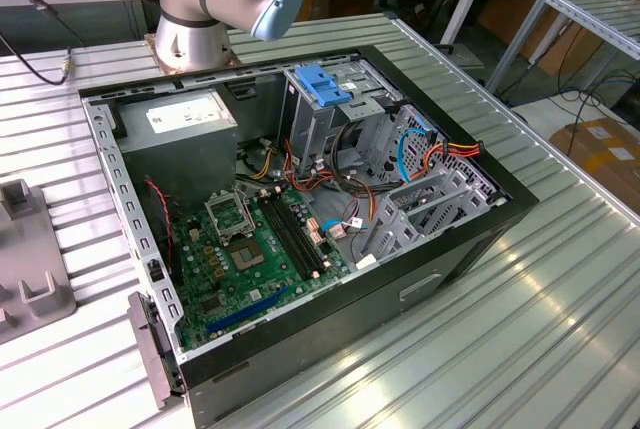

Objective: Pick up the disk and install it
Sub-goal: 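Reach for the disk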

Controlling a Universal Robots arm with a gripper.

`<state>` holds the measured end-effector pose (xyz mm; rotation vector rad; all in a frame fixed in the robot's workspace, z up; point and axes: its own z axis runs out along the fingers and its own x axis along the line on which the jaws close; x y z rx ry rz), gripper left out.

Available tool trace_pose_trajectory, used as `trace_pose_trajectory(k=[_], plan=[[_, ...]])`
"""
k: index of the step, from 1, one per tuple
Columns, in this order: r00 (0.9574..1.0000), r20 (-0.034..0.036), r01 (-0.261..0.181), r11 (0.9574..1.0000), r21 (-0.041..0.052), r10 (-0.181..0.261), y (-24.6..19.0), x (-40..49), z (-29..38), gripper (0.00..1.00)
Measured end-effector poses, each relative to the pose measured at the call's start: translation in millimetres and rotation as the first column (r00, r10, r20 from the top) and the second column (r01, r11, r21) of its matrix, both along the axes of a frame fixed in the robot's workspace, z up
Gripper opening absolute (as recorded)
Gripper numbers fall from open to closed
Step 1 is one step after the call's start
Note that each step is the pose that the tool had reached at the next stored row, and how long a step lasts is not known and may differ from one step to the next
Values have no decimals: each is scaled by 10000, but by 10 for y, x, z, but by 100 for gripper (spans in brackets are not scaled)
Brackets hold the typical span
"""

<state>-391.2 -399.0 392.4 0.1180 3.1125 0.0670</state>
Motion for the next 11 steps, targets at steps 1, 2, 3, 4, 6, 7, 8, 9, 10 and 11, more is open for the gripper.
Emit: trace_pose_trajectory(k=[1,2,3,4,6,7,8,9,10,11], plan=[[10000,-1,0,10000,-1,0,0,-4,0,10],[10000,-1,0,10000,0,0,0,-8,0,10],[10000,-1,0,10000,0,0,0,-11,0,10],[10000,0,0,10000,0,0,0,-16,0,10],[10000,0,0,10000,0,0,0,-28,0,10],[10000,-1,0,10000,0,0,0,-34,0,10],[10000,-1,1,10000,0,-1,0,-41,0,10],[10000,-1,0,10000,-1,0,0,-46,1,10],[10000,0,0,10000,0,0,0,-52,0,10],[10000,-1,0,10000,0,0,0,-56,0,10]])
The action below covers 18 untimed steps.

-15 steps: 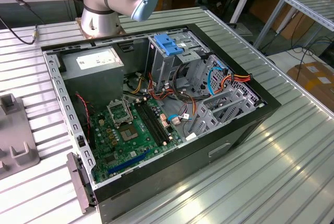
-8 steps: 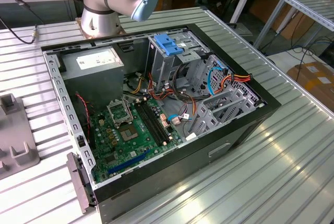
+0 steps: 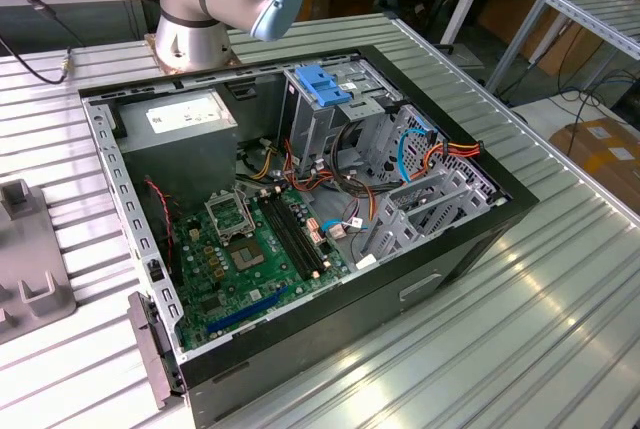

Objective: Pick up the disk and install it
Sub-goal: 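Reach for the disk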

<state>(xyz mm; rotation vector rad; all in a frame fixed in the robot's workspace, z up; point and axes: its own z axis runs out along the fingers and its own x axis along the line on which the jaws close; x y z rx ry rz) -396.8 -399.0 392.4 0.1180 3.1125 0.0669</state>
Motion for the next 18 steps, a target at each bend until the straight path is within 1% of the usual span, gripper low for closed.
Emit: trace_pose_trajectory(k=[11,18], plan=[[10000,0,0,10000,0,0,0,-78,0,10],[10000,0,0,10000,0,0,0,-108,-2,10]])
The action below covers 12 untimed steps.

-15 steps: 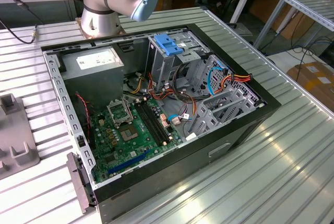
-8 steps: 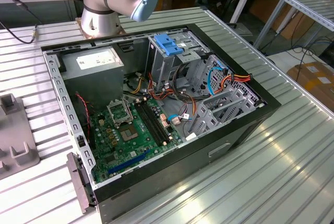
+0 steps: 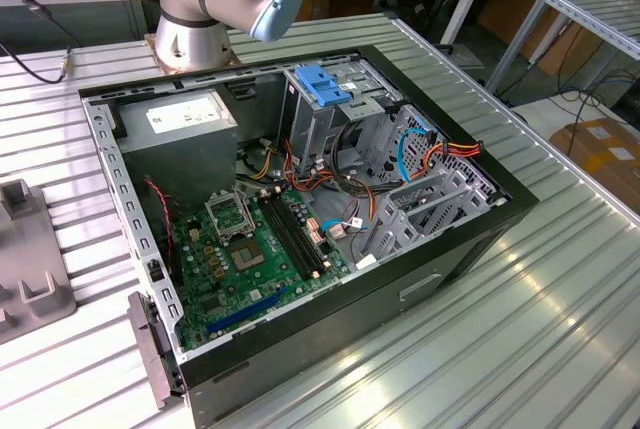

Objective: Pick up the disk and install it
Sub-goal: 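Reach for the disk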

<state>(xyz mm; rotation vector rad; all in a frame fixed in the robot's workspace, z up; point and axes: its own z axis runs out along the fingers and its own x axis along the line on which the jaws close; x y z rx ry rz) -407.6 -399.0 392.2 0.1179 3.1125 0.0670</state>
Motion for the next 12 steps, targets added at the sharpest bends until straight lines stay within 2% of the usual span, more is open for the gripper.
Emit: trace_pose_trajectory(k=[12], plan=[[10000,0,1,10000,-2,-1,0,-43,-4,10]])
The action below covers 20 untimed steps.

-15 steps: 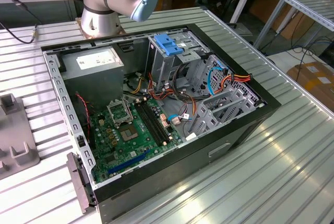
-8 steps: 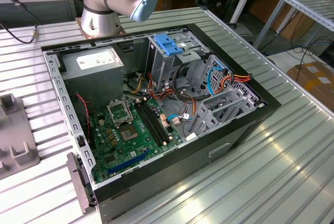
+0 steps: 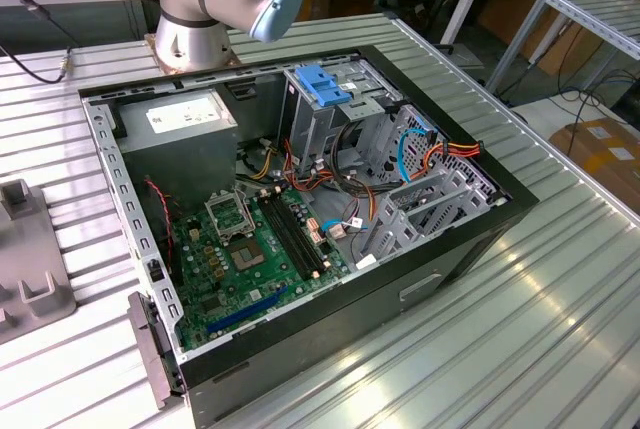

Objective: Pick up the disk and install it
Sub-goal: 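Reach for the disk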

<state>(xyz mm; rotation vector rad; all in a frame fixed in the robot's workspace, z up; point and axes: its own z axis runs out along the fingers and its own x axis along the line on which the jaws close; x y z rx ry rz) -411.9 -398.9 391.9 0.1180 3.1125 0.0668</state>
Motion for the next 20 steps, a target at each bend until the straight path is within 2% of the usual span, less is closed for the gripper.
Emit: trace_pose_trajectory(k=[20], plan=[[10000,-1,-1,10000,-21,1,0,-57,-3,10]])
